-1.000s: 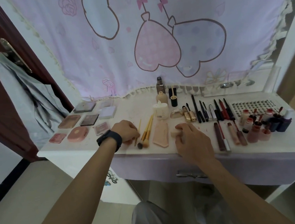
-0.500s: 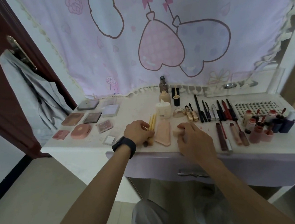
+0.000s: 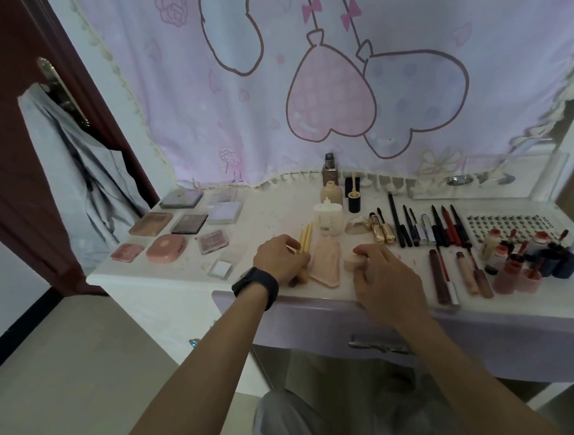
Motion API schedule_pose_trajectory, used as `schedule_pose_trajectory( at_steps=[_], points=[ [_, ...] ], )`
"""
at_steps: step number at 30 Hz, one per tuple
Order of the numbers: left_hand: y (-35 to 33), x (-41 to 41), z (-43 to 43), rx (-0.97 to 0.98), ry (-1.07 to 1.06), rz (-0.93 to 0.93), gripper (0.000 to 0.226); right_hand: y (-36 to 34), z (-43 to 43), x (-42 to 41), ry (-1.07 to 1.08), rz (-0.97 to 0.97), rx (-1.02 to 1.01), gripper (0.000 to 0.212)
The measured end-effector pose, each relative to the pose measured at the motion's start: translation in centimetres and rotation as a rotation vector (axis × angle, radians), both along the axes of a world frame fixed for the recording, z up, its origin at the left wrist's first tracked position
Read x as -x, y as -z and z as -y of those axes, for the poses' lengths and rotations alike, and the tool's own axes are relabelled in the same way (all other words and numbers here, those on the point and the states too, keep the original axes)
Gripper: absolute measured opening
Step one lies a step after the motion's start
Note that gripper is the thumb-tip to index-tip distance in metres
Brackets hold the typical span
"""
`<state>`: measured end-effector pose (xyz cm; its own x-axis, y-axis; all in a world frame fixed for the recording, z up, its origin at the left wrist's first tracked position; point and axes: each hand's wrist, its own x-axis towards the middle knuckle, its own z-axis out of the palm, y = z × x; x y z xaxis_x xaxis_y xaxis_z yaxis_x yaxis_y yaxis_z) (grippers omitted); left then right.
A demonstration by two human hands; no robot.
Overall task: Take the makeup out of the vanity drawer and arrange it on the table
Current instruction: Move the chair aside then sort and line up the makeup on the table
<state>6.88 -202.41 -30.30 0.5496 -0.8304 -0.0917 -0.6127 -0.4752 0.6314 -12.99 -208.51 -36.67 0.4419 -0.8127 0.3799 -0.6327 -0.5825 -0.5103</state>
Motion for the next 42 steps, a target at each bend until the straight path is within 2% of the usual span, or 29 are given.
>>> schedule_pose_trajectory(
  at_steps=[6,11,14,17,21,24,29,32,35,38,42],
  points=[
    [0.0,-0.3,-0.7,0.048,0.013,-0.011,0.031,-0.4,-0.3,0.3,-0.017,0.021,-0.001,0.038],
    [-0.2,-2.7,-3.7,0.221,-0.039,0.122,0.022,-0.1,-0.5,0.5,-0.033,0.121,0.038,0.037],
    [0.6,-5.1,-6.1,0.273,-0.137,0.174,0.023,0.1,-0.6,0.4,-0.022,0.174,0.148,0.032],
    [1.8,-6.9,-8.2,0.202,-0.261,0.245,0.037,0.7,-0.7,0.0,-0.086,0.087,0.362,0.019],
    [2.7,-7.4,-9.1,0.034,-0.326,0.294,0.062,1.5,-1.1,0.1,-0.184,0.022,0.508,0.016],
    [2.9,-7.5,-9.0,0.0,-0.335,0.303,0.059,2.0,-1.4,0.3,-0.233,0.027,0.597,0.019],
    [2.5,-7.6,-8.6,-0.024,-0.325,0.341,0.053,1.9,-1.5,0.2,-0.204,0.045,0.581,0.02],
    [1.8,-7.5,-8.1,-0.019,-0.317,0.283,0.051,1.8,-1.5,0.2,-0.205,0.051,0.582,0.017],
    [1.1,-7.0,-7.2,0.029,-0.297,0.216,0.039,1.6,-1.6,0.4,-0.208,0.038,0.546,0.016],
    [0.3,-6.4,-5.3,0.057,-0.253,0.215,0.043,1.5,-1.7,0.5,-0.214,0.023,0.509,0.015],
    [-0.9,-5.9,-1.0,0.086,-0.181,0.274,0.061,1.5,-1.7,0.4,-0.2,0.018,0.483,0.018]
  ],
)
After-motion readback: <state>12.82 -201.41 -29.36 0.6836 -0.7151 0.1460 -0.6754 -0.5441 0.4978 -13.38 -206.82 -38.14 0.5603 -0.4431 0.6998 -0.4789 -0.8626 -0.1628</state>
